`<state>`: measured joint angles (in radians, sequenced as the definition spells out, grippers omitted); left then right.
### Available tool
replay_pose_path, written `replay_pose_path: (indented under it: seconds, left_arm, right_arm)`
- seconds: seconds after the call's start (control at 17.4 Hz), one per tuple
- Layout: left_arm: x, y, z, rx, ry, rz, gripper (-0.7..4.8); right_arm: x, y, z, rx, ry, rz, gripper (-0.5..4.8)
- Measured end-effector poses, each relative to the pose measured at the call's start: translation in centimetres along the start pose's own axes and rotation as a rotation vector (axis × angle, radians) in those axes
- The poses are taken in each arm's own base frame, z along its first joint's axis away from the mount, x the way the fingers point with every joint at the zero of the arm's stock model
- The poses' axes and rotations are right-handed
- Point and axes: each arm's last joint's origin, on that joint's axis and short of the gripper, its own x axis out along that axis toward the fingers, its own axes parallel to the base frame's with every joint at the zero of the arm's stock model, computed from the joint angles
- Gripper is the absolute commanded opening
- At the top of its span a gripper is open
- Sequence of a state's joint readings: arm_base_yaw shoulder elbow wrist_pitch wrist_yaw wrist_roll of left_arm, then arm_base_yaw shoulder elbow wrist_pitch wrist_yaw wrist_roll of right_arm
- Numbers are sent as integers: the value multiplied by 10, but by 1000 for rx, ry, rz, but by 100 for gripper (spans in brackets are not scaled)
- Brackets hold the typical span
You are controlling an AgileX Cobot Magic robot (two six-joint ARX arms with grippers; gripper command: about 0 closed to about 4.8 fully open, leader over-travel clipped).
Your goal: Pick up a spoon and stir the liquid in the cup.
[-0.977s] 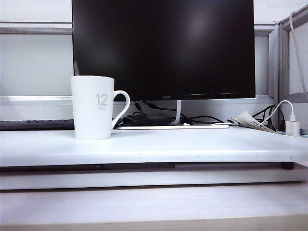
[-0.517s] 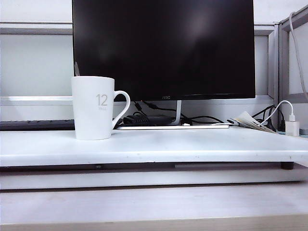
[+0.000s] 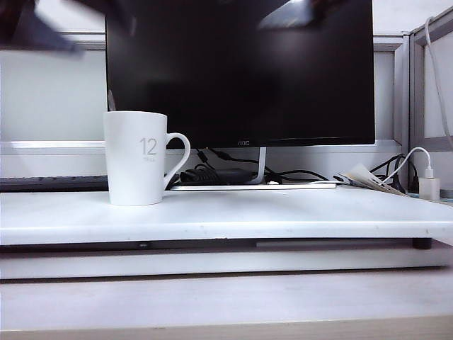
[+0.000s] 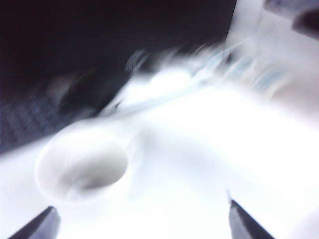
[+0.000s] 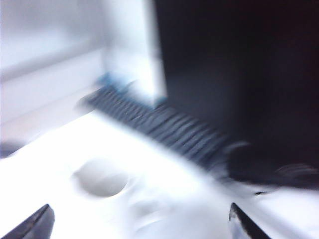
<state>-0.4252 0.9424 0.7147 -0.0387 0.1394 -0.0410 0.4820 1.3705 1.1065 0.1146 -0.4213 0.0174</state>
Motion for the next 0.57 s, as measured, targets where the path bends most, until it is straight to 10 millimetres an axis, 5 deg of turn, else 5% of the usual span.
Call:
replay_pose_path:
  seconds: [0.23,0.57]
  left_arm:
    - [10,15,-10,27,82,265,479]
    - [5,32,-17,100,170,375,479]
  right_arm:
    - [53,19,-14,11,62,167,479]
    - [115,37,-20,1,84,289,479]
